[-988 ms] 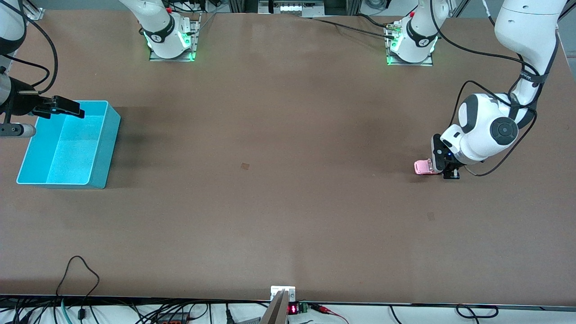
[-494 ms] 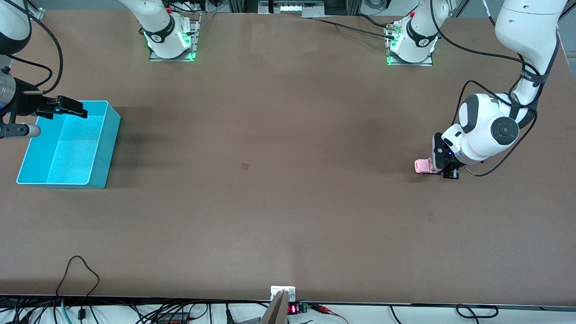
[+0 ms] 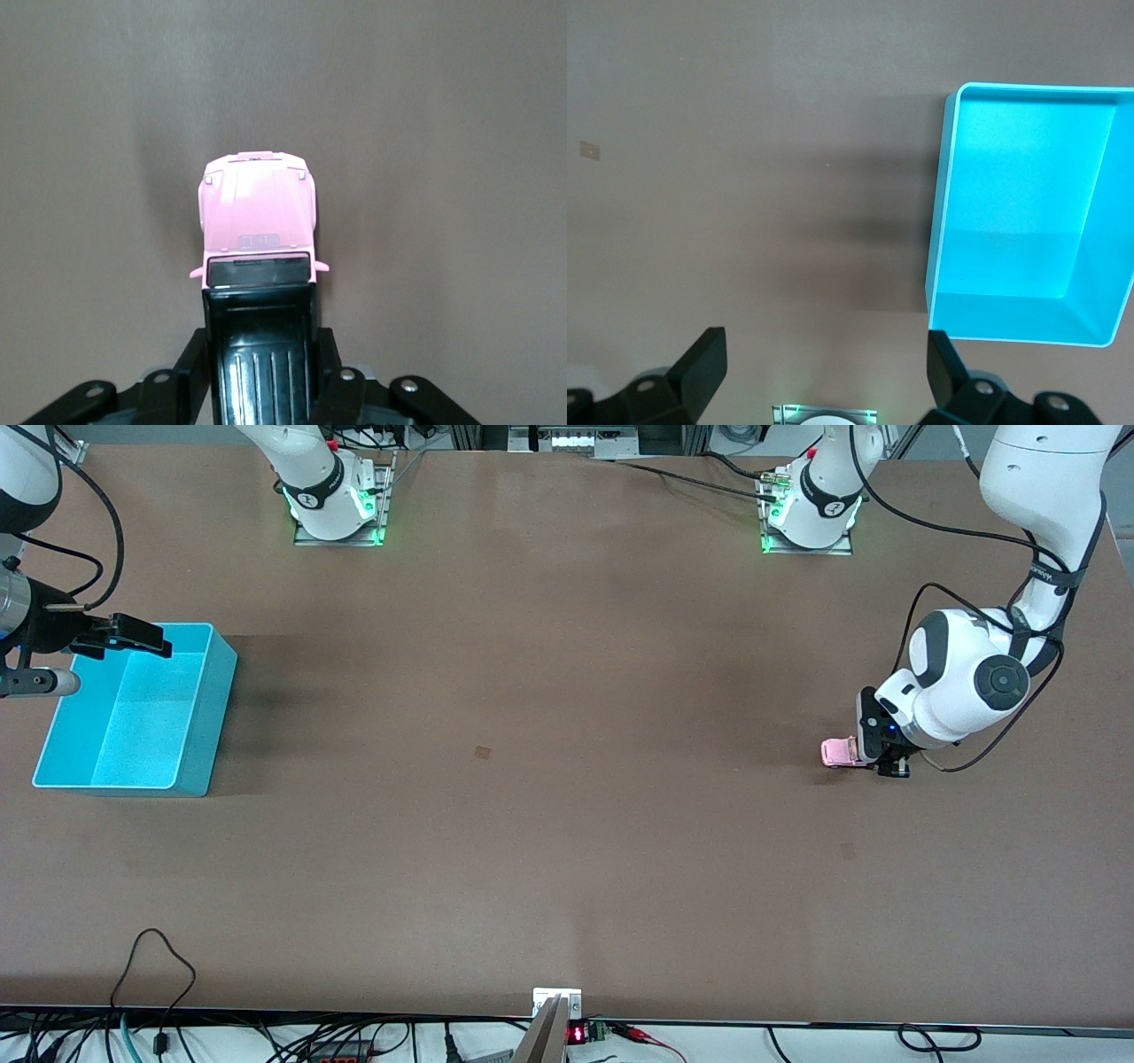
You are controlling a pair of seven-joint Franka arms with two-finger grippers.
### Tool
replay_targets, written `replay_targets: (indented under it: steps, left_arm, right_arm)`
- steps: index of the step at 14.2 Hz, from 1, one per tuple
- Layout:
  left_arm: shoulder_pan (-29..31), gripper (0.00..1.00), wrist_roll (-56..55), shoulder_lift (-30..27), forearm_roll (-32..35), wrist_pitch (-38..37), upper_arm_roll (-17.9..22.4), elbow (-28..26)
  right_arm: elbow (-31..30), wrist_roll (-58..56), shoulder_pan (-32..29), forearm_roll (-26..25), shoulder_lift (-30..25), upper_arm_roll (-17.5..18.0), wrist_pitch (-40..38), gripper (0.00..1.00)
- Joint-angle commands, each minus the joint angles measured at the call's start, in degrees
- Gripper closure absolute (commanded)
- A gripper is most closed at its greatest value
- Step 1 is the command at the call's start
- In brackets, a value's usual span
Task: Wind and store pink jeep toy
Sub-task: 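Lower the left gripper and close it on the pink jeep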
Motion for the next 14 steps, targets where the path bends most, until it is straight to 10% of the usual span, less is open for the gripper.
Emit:
replay_targets:
  steps: [1, 14]
  left_arm:
    - [1.8, 0.74, 1.0, 3.7, 0.2, 0.5, -0.2, 1.0]
    - [10.1, 0.77, 4.8, 9.5, 1.1, 0.4, -0.2, 4.8]
  right_arm:
    - [1.1, 0.1, 0.2, -0.7, 0.5, -0.1, -1.0, 0.00]
    - [1.1, 0.1, 0.3, -0.7, 0.5, -0.1, -1.1, 0.00]
